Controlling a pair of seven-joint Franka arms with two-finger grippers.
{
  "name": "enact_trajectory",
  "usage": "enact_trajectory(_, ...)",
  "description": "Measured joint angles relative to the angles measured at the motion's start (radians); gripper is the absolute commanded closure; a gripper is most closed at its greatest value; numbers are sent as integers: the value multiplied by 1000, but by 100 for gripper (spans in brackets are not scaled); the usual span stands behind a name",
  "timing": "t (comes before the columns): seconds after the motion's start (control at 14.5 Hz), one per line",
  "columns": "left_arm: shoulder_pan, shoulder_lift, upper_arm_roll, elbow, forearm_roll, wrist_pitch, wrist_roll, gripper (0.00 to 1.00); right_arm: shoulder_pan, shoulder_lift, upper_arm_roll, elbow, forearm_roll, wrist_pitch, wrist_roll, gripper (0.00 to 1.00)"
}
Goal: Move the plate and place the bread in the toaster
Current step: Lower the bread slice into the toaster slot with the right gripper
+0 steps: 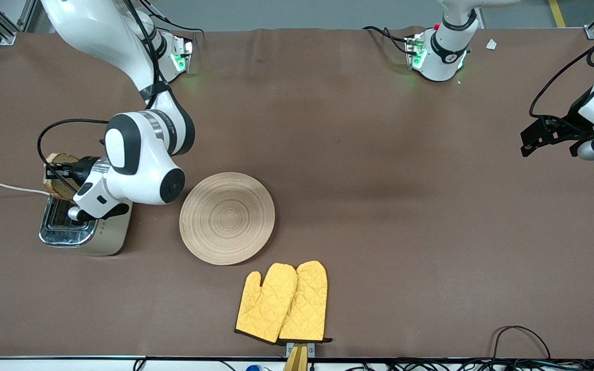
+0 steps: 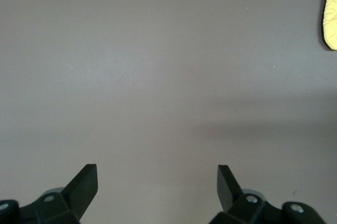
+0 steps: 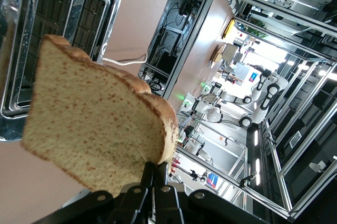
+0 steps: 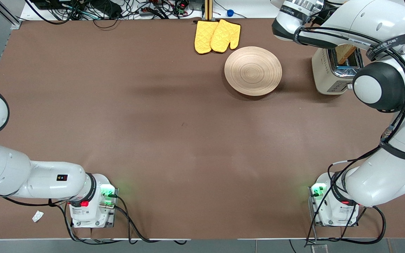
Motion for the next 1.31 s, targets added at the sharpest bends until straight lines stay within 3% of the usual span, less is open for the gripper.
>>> enact_trajectory(0.55, 0, 0, 0, 0, 0, 0, 0, 0, -74, 0, -1, -14, -4, 90, 1, 100)
enact_trajectory(1.31, 0, 0, 0, 0, 0, 0, 0, 0, -72, 26, 8, -36, -4, 98, 57, 99)
